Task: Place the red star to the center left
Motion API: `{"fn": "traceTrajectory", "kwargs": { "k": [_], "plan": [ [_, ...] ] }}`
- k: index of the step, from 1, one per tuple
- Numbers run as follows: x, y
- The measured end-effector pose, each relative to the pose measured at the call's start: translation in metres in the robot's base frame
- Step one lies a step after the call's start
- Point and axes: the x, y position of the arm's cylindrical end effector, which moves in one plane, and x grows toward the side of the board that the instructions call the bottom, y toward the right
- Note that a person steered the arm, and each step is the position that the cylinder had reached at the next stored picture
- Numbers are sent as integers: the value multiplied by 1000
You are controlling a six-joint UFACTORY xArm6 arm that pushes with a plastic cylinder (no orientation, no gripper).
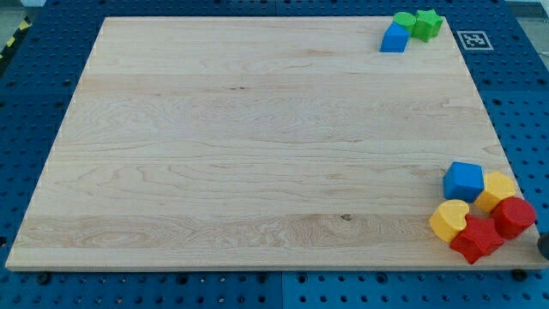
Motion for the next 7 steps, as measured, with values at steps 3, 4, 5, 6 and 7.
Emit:
{"fn": "traceTrajectory", "kwargs": {
  "k": [3, 4, 5, 6, 7],
  "plan": [
    [1, -51],
    [1, -67],
    [1, -73],
    [1, -85],
    [0, -96]
  ]
}}
